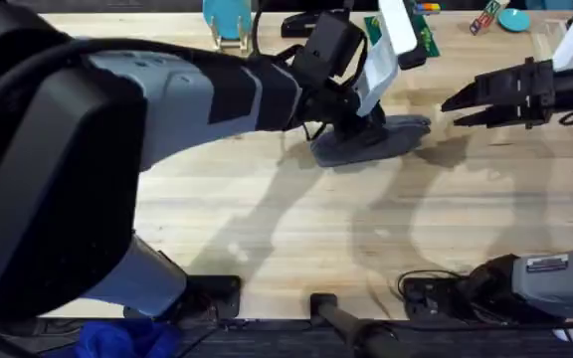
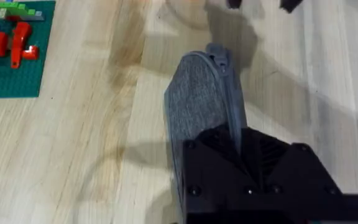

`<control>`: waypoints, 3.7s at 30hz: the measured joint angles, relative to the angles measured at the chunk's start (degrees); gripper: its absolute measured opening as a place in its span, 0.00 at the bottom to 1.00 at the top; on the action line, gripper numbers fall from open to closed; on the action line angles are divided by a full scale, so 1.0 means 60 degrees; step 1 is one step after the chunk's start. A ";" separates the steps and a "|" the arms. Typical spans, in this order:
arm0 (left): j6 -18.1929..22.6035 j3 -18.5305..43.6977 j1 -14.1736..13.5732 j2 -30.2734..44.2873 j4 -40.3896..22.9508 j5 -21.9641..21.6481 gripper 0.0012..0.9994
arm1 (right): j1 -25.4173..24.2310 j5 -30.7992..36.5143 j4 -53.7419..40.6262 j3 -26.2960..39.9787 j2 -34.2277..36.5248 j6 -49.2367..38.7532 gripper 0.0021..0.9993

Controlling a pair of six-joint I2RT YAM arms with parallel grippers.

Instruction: Unzip the bag, pick up the pens from the table one at a time and place them inside, then zip the bag closed.

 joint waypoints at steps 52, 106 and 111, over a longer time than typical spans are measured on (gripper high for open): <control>-0.0063 0.0000 0.0011 0.0000 0.0003 0.0000 0.04 | 0.1261 -0.0613 0.1504 -0.0199 0.1464 0.0989 0.39; -0.0063 0.0000 0.0018 0.0000 -0.0004 0.0076 0.04 | 0.0747 -0.0645 -0.2126 0.0581 0.1402 -0.0120 0.25; -0.0063 0.0000 0.0018 0.0000 -0.0004 0.0076 0.04 | 0.0747 -0.0645 -0.2189 0.0706 0.1249 -0.0161 0.55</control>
